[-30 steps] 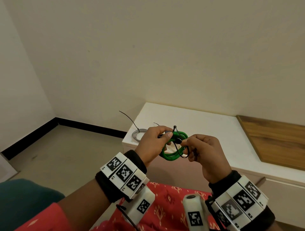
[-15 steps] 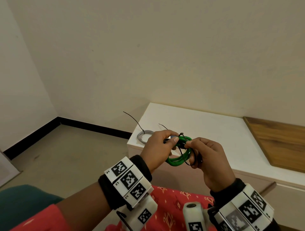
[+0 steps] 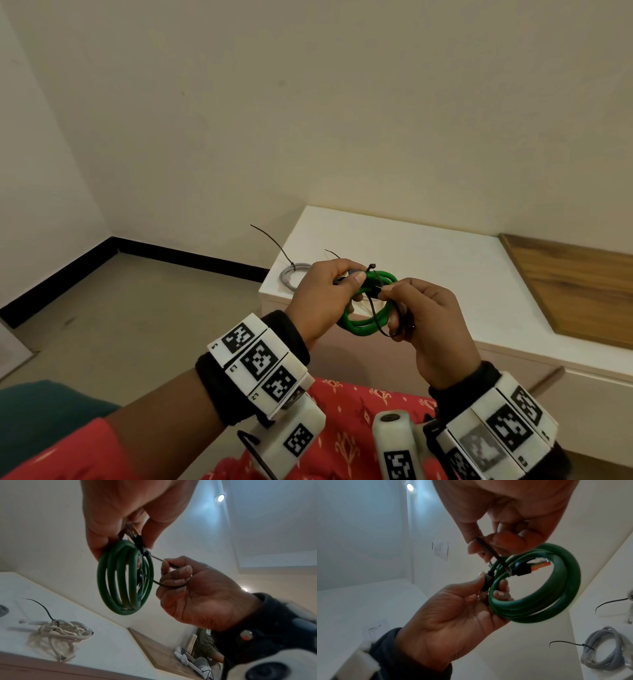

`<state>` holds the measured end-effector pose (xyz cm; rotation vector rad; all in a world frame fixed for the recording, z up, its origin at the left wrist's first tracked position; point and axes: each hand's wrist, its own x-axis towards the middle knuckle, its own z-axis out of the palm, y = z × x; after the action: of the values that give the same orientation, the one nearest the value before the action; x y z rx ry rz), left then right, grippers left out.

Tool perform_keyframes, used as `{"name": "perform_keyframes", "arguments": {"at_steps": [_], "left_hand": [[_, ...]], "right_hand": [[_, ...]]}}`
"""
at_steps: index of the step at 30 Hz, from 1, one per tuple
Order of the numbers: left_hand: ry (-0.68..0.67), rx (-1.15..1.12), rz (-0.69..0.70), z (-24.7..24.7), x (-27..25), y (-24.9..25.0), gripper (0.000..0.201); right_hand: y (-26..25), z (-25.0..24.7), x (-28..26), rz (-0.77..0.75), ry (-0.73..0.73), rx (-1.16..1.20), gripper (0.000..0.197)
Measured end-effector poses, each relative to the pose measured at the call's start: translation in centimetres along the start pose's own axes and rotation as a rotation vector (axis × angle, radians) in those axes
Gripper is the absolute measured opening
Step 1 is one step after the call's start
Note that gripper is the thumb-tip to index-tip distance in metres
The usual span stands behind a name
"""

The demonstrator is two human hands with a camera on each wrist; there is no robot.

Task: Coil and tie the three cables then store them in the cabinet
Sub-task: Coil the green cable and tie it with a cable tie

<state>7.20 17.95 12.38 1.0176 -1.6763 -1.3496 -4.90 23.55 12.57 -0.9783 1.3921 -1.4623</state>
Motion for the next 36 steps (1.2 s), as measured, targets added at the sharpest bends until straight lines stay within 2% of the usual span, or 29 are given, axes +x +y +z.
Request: {"name": "perform_keyframes", "arguments": {"at_steps": [10, 18, 22, 24, 30, 33, 36], "left_hand": [[-0.003, 0.065, 0.031, 0.3, -0.3, -0.1, 0.021], [-0.021, 0.377, 0.269, 0.7, -0.6, -0.1, 0.023], [-0.016, 0.426, 0.309, 0.6, -0.6, 0.0, 0.026], [-0.027, 0.434, 0.312, 0.6, -0.7, 0.1, 0.027], [-0.104, 0.471, 0.305, 0.9, -1.1, -0.3, 0.028], [-0.166, 0.459, 0.224, 1.0, -1.1, -1.1, 0.025], [-0.146, 0.355, 0.142, 0.7, -0.7, -1.2, 0.02]], "right_hand": [[0.0, -0.2, 0.0, -0.027, 0.011, -0.002, 0.02], [-0.2, -0.7, 0.3, -0.078, 0.0, -0.026, 0.012], [-0.2, -1.2, 0.8, -0.205, 0.035, -0.242, 0.012], [-0.4, -1.4, 1.2, -0.257, 0.017, -0.307, 0.013], [-1.3, -2.1, 2.6, -0.282, 0.035, -0.264, 0.021], [-3.2, -2.7, 3.2, -0.378, 0.082, -0.153, 0.023], [-4.5, -2.8, 2.9, -0.485, 0.029, -0.058, 0.022]]}}
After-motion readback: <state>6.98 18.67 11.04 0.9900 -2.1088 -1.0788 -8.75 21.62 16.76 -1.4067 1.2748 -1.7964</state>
